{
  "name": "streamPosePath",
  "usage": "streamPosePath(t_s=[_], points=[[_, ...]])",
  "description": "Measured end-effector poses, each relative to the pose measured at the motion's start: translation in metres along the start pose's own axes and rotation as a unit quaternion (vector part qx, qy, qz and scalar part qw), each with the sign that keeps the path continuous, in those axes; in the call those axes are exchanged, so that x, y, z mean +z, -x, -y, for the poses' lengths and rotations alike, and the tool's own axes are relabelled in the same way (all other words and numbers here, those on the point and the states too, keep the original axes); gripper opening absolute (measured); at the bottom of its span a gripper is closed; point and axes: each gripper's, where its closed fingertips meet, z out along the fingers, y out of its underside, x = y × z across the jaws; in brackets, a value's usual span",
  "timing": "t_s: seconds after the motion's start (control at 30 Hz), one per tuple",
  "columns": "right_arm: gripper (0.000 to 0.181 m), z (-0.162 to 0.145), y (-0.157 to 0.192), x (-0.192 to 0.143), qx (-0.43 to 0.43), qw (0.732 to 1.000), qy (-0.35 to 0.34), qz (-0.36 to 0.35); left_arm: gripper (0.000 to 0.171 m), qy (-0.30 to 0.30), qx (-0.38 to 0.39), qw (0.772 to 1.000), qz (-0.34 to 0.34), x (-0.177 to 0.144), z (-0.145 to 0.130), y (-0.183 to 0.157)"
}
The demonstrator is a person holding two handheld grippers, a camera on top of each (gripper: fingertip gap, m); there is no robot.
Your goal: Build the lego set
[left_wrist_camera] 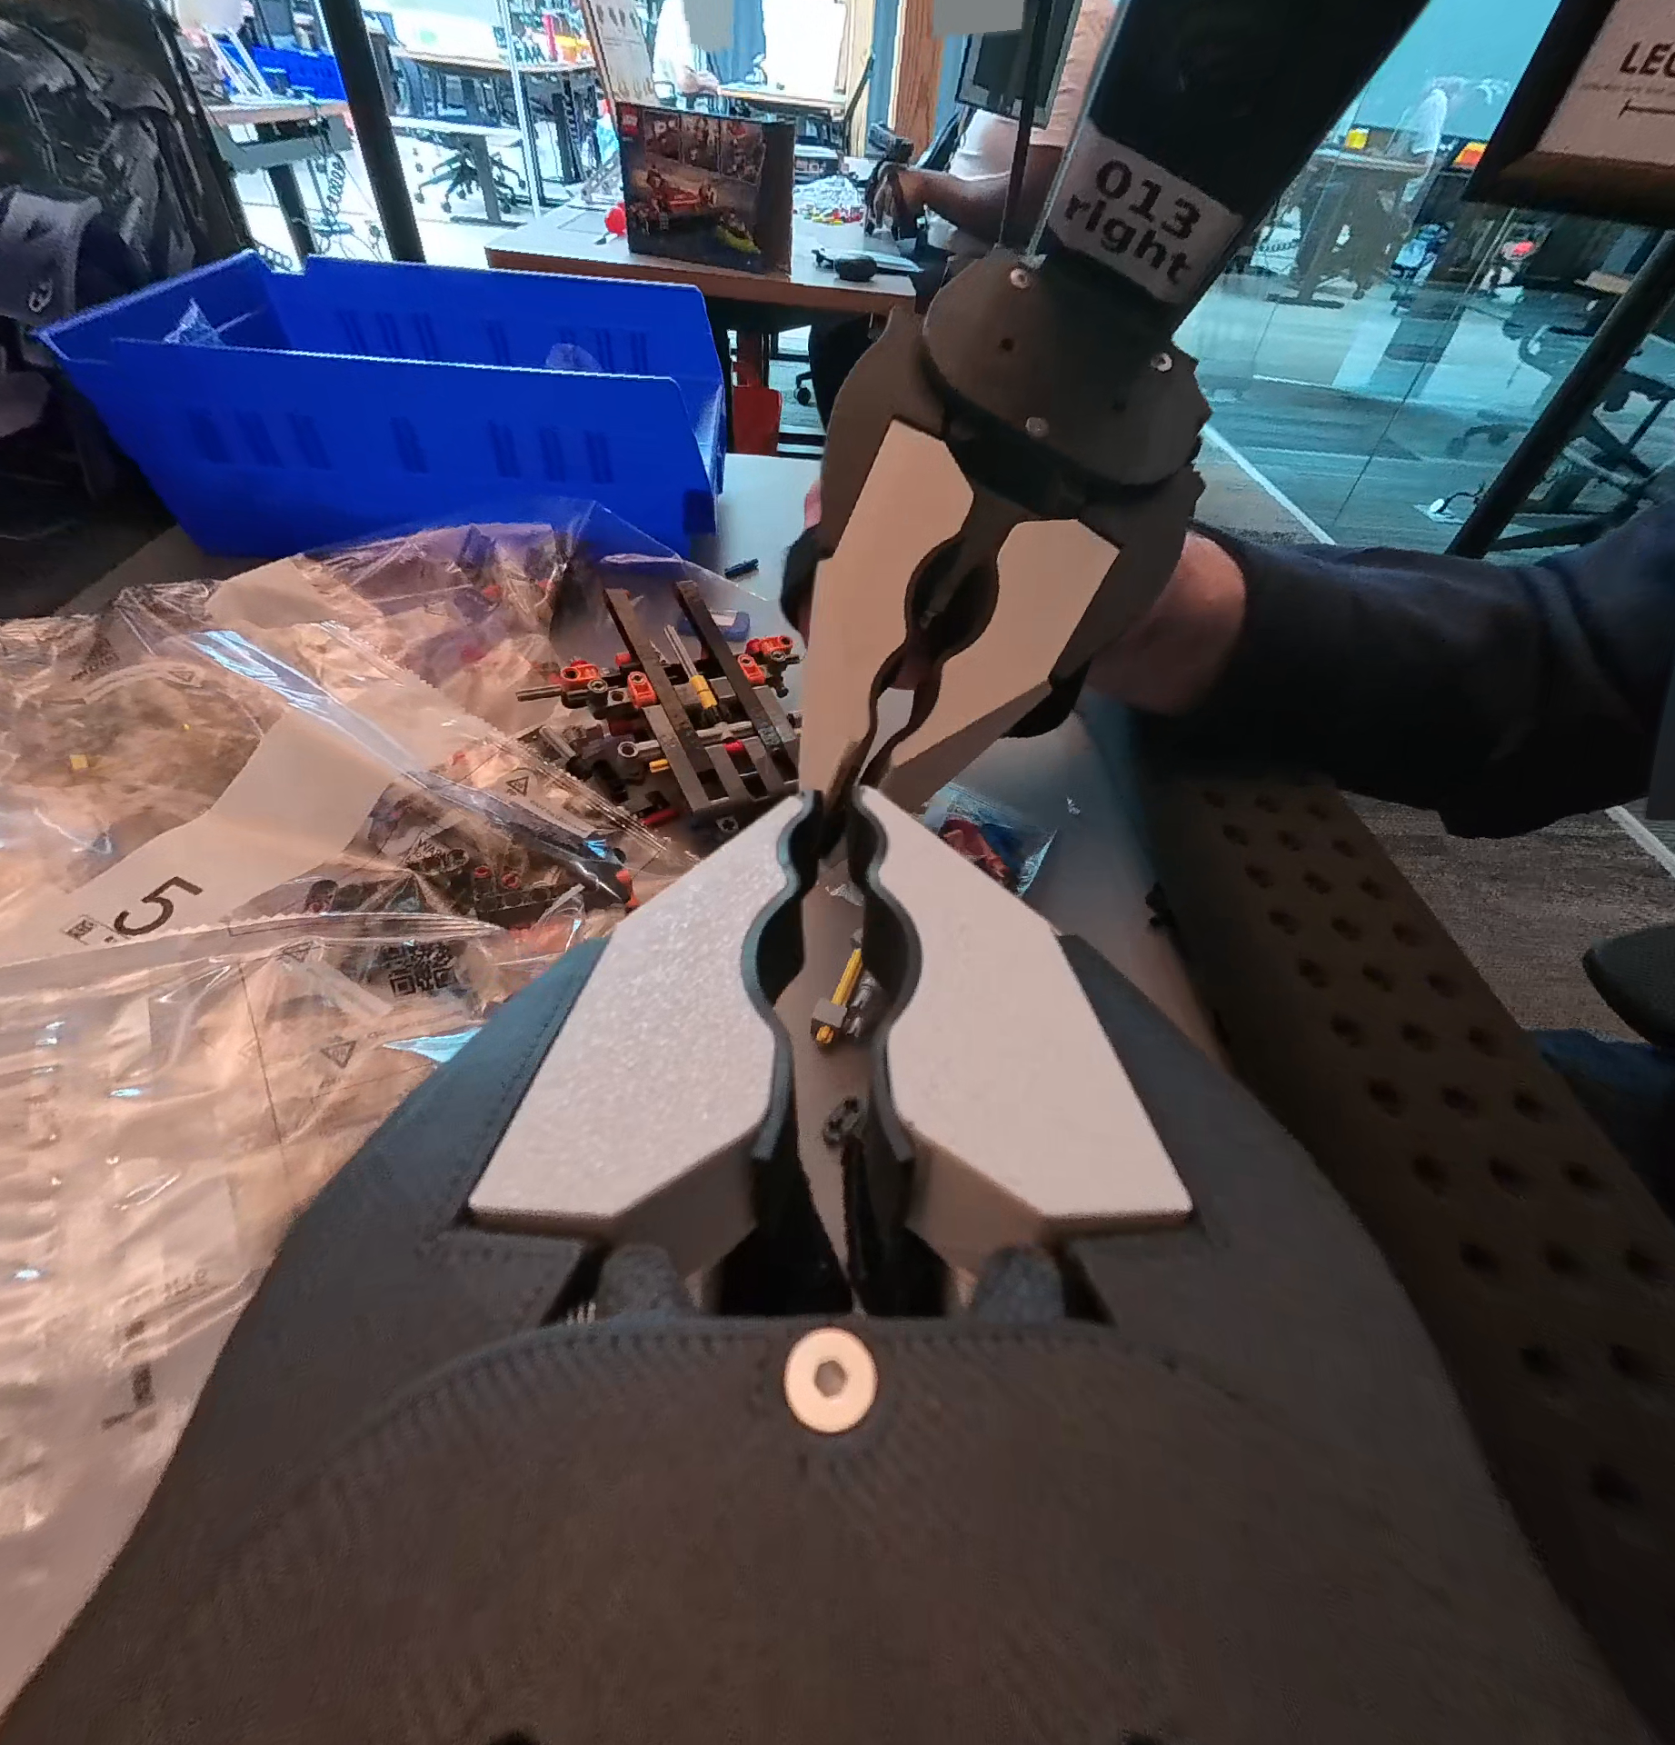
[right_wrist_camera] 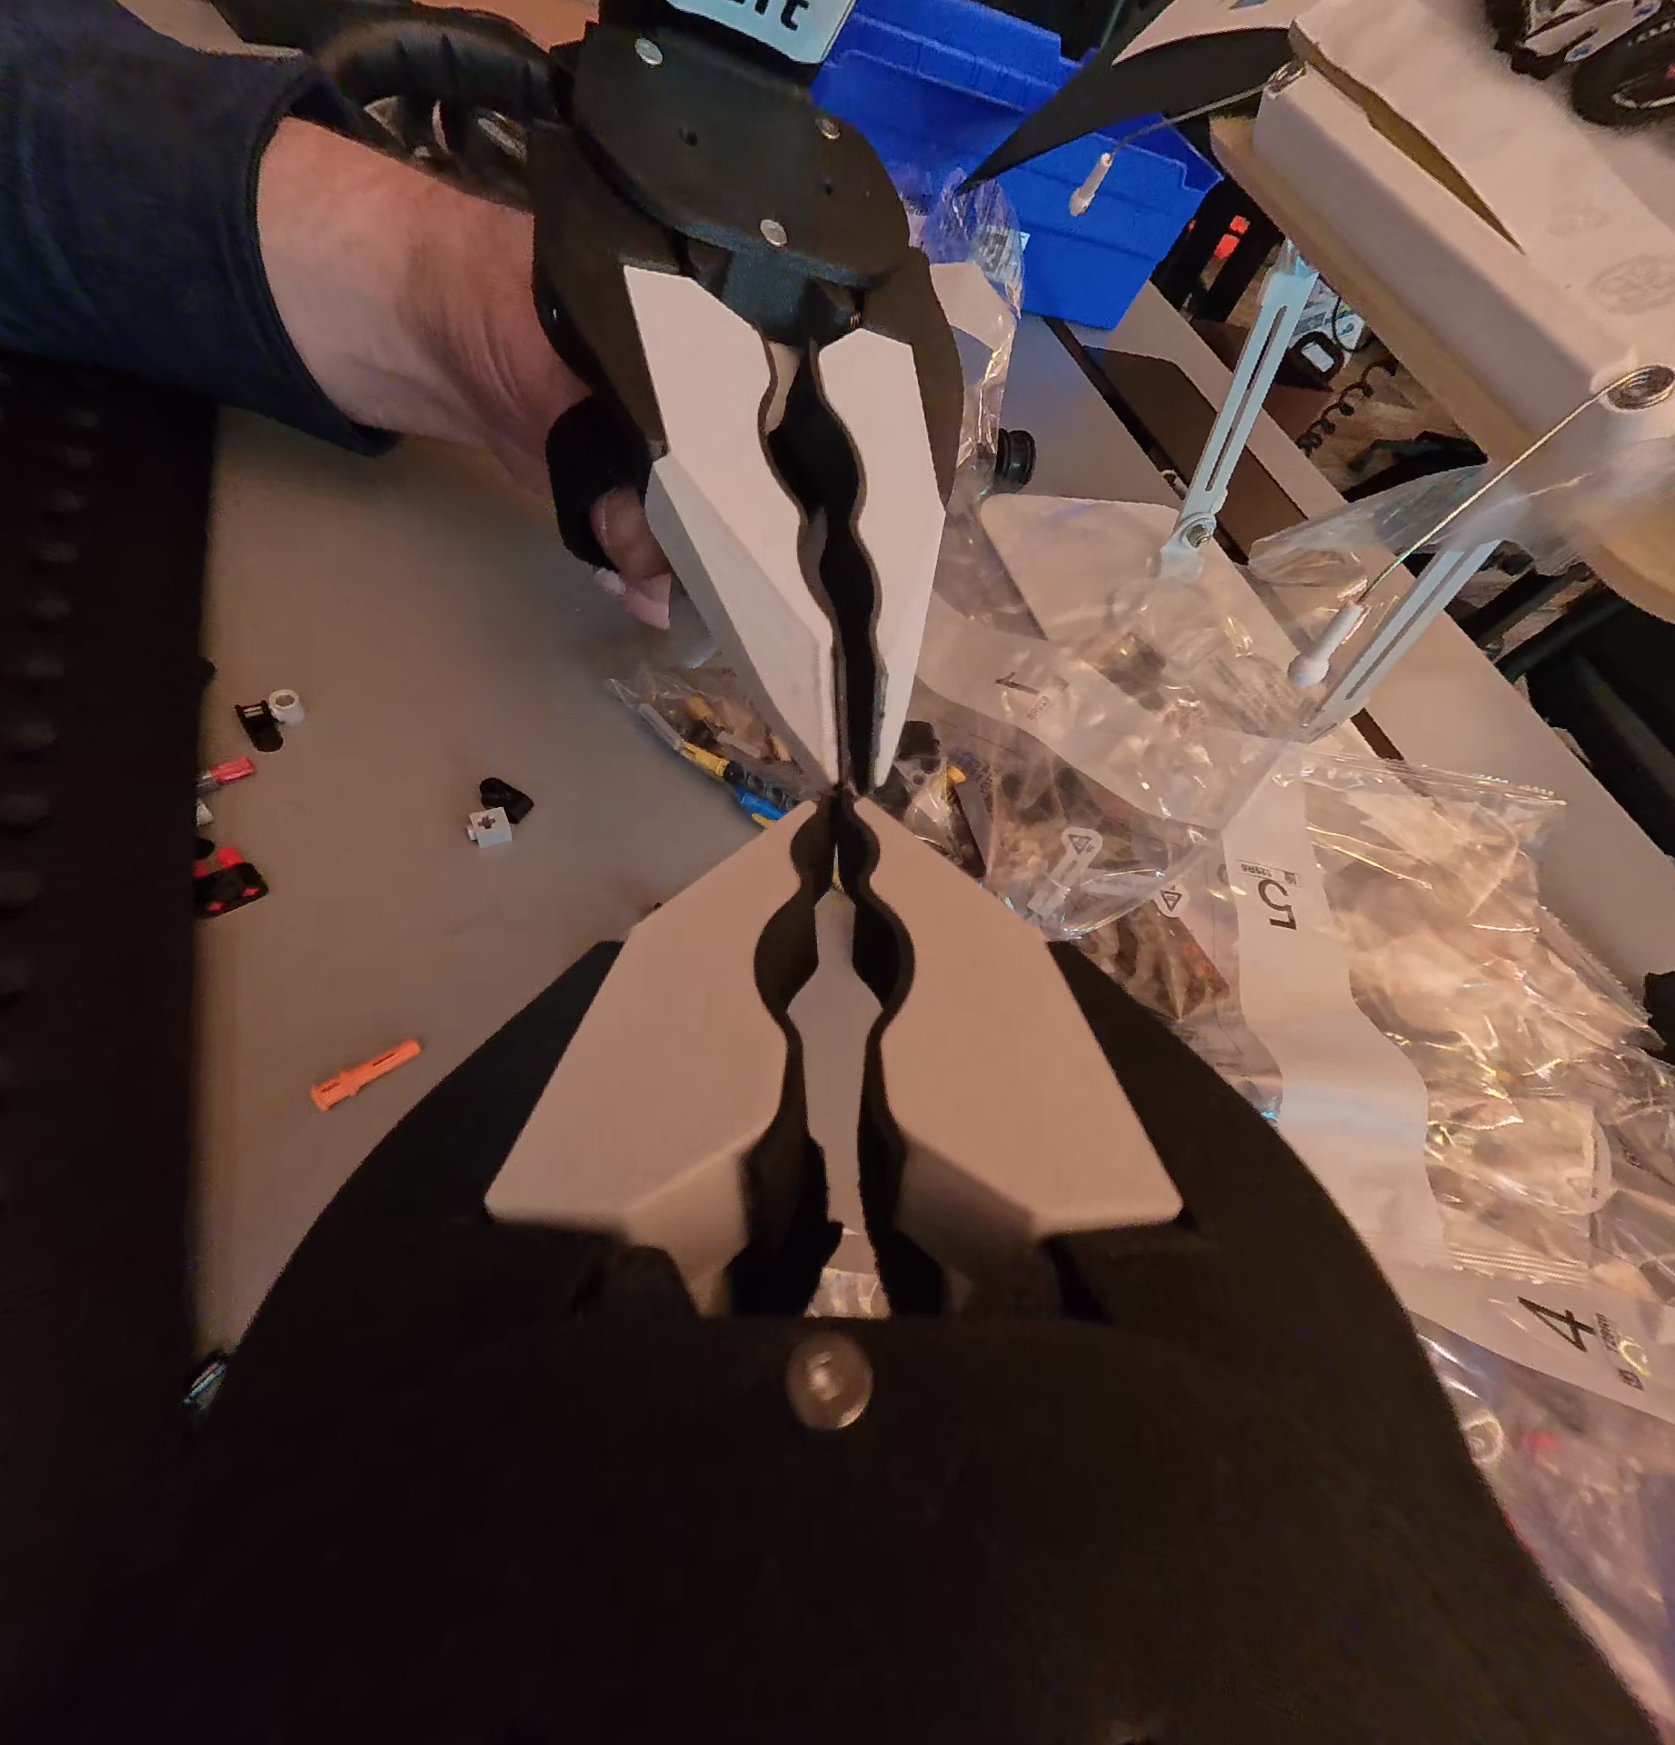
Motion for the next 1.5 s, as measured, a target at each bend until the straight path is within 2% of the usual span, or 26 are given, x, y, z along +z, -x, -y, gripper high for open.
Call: streamPosePath(t_s=[0.2, 0.3, 0.47, 0.53, 0.6, 0.67, 0.8, 0.9, 1.07, 1.37, 1.5], points=[[0.0, -0.004, -0.009, -0.002, 0.022, 1.0, 0.001, -0.014, 0.0, 0.006, -0.007, 1.0, 0.009, -0.003, -0.004, 0.007], [0.0, -0.007, -0.01, 0.002, 0.06, 0.998, -0.005, 0.01, 0.0, 0.021, -0.01, 0.999, 0.044, -0.007, -0.007, 0.02], [0.006, -0.022, -0.009, 0.019, 0.044, 0.998, 0.041, 0.026, 0.009, 0.152, 0.064, 0.98, 0.112, -0.011, -0.044, 0.038], [0.01, -0.028, -0.007, 0.024, 0.051, 0.996, 0.053, 0.046, 0.01, 0.178, 0.077, 0.973, 0.122, -0.01, -0.054, 0.041], [0.016, -0.04, 0.001, 0.03, 0.081, 0.989, 0.081, 0.091, 0.01, 0.186, 0.072, 0.973, 0.112, -0.007, -0.058, 0.039], [0.022, -0.052, 0.005, 0.035, 0.082, 0.985, 0.112, 0.104, 0.01, 0.194, 0.069, 0.972, 0.117, -0.007, -0.062, 0.042], [0.021, -0.069, 0.002, 0.041, 0.06, 0.981, 0.157, 0.102, 0.011, 0.208, 0.059, 0.97, 0.112, -0.004, -0.071, 0.043], [0.012, -0.078, 0.004, 0.039, 0.069, 0.974, 0.173, 0.132, 0.012, 0.223, 0.065, 0.966, 0.113, -0.004, -0.076, 0.043], [0.002, -0.079, 0.004, 0.043, 0.047, 0.973, 0.182, 0.133, 0.013, 0.227, 0.062, 0.966, 0.103, -0.002, -0.08, 0.041], [0.017, -0.079, -0.006, 0.046, 0.01, 0.973, 0.193, 0.13, 0.012, 0.251, 0.074, 0.96, 0.096, 0.003, -0.088, 0.037], [0.011, -0.078, -0.003, 0.05, -0.003, 0.971, 0.192, 0.146, 0.013, 0.257, 0.076, 0.959, 0.094, 0.003, -0.091, 0.037]])
